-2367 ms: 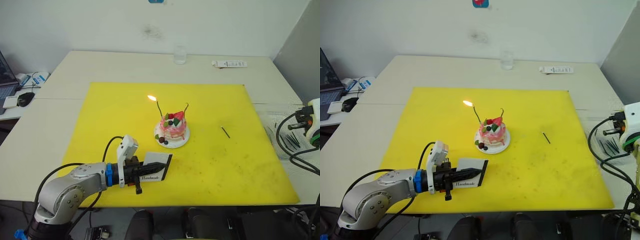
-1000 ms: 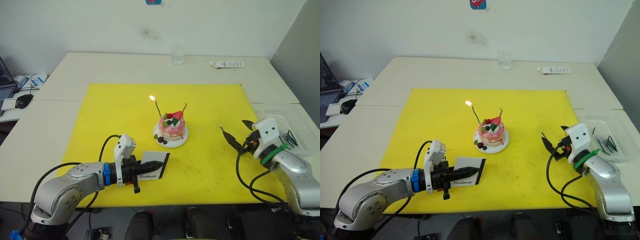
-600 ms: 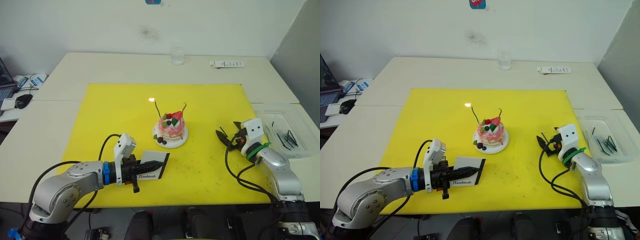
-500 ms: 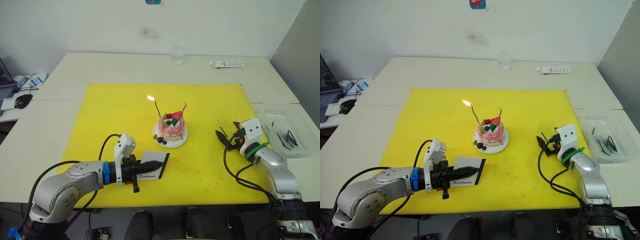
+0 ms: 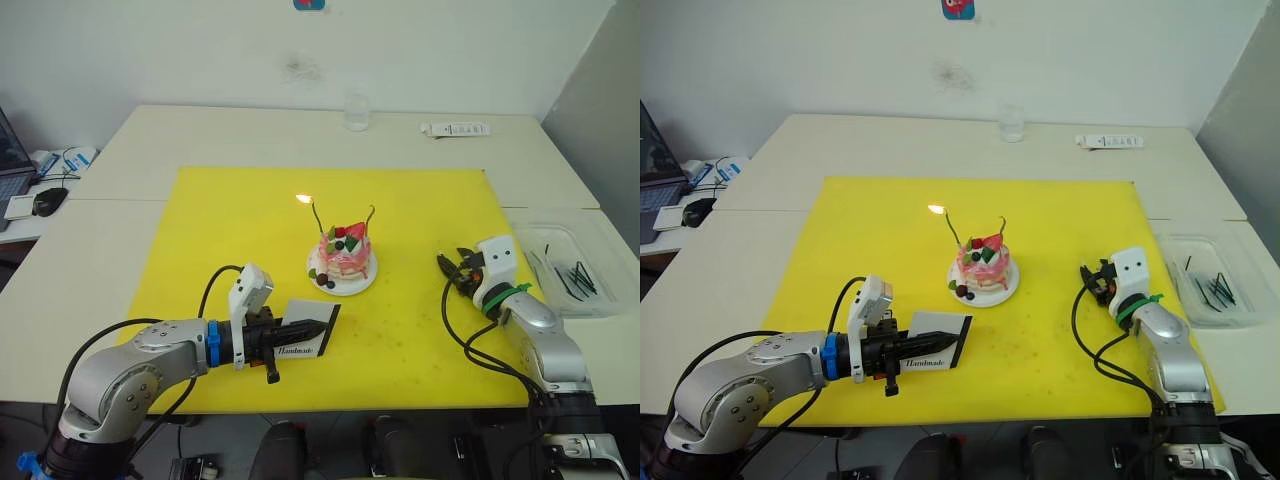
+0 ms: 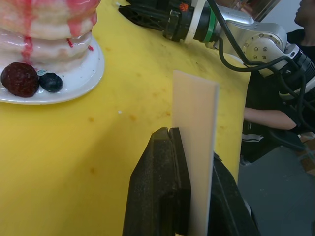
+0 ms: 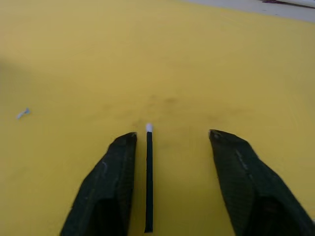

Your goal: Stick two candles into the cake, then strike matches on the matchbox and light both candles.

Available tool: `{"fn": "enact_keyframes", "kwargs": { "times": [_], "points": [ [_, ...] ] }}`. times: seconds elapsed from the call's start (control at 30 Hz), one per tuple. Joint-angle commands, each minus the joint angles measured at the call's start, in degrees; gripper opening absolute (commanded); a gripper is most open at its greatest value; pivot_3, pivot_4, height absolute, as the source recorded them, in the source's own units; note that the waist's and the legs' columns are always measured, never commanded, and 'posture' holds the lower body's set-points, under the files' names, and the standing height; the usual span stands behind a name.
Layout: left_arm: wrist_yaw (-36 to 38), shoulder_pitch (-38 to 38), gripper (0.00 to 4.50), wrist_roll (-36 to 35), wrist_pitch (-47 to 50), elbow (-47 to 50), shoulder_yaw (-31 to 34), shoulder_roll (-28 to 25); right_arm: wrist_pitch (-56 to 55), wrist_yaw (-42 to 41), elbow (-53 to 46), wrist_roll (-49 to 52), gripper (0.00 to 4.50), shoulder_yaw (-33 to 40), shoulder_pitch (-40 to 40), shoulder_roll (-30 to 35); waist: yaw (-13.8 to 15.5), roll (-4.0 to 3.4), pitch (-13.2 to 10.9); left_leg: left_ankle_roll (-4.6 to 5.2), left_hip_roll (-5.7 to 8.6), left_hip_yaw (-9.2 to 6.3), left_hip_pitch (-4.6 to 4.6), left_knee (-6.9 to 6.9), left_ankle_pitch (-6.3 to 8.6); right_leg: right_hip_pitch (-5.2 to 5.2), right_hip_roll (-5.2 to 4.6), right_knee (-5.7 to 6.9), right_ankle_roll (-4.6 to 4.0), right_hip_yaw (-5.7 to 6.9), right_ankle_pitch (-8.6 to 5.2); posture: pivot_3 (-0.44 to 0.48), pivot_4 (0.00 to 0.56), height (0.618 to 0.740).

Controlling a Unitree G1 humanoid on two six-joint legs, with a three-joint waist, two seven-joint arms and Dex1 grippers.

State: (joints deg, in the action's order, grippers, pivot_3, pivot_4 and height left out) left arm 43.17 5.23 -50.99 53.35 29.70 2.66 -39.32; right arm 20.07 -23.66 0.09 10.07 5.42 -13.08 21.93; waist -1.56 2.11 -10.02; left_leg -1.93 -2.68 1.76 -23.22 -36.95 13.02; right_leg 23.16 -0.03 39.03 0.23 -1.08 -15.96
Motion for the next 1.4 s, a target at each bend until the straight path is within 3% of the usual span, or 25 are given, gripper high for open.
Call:
{"fn": "enact_keyframes", "kwargs": {
  "times": [0.03,0.1,0.13,0.47,0.93,1.07,1.23,1.4],
  "points": [
    [-0.11,-0.18,0.00,-1.19,-0.06,1.92,1.43,-0.63,2.43,-0.04,-1.58,0.24,0.92,-0.88,1.73,-0.42,0.04,0.01,0.01,0.00,0.00,-0.01,0.00,0.00,0.00,0.00,0.00,0.00,0.00,0.01,0.00,0.000,0.150,0.740],
    [-0.21,-0.23,0.00,-1.28,-0.07,1.99,1.43,-0.66,2.76,0.02,-2.13,0.41,0.12,-0.99,1.85,-0.67,0.03,0.01,0.01,0.00,-0.01,0.00,0.00,0.01,0.00,0.00,-0.01,-0.01,0.00,0.00,0.00,0.000,0.150,0.740],
    [-0.31,-0.24,0.00,-1.41,-0.03,2.08,1.45,-0.70,2.74,-0.01,-2.38,0.44,0.05,-1.01,1.90,-0.77,0.03,0.02,0.01,0.00,-0.01,0.00,0.01,0.01,0.00,0.00,-0.01,-0.01,0.00,0.00,0.00,0.000,0.150,0.740],
    [-2.54,1.29,0.00,-3.39,1.28,2.10,1.96,-0.14,2.89,-3.53,-8.49,3.03,0.05,-0.91,2.66,-0.04,0.00,0.02,0.01,0.00,-0.04,-0.01,0.01,0.04,0.00,0.02,-0.01,-0.01,0.00,0.01,-0.01,0.000,0.150,0.740],
    [-5.38,2.65,0.00,-7.54,1.80,2.40,3.23,1.66,19.03,-13.89,-41.77,16.71,0.05,-0.53,4.72,14.66,0.05,-0.03,-0.03,0.00,-0.03,-0.03,-0.02,0.04,0.00,0.04,-0.01,-0.03,0.01,0.03,-0.01,0.000,0.150,0.740],
    [-6.76,3.44,0.00,-8.46,1.53,2.22,2.96,2.47,22.65,-14.76,-46.62,20.77,0.05,-0.14,4.46,18.04,0.07,-0.02,-0.03,0.00,-0.03,-0.04,-0.03,0.03,0.00,0.03,-0.02,-0.04,0.01,0.04,-0.01,0.000,0.150,0.740],
    [-8.84,4.23,0.00,-10.13,1.77,2.60,2.33,4.25,20.87,-18.99,-47.22,19.11,0.05,-5.28,-0.14,23.44,-0.02,0.02,-0.06,0.00,0.02,0.00,-0.02,-0.02,0.00,0.02,-0.03,-0.04,0.02,0.02,0.00,0.000,0.150,0.740],
    [-11.13,5.31,0.00,-12.58,2.28,1.14,3.05,6.38,20.97,-20.41,-45.49,15.50,0.05,-13.87,-6.54,24.49,-0.01,0.05,-0.05,0.00,0.00,-0.08,-0.02,0.00,0.00,0.02,-0.01,-0.04,0.03,0.07,0.00,0.000,0.150,0.740]
  ]
}}
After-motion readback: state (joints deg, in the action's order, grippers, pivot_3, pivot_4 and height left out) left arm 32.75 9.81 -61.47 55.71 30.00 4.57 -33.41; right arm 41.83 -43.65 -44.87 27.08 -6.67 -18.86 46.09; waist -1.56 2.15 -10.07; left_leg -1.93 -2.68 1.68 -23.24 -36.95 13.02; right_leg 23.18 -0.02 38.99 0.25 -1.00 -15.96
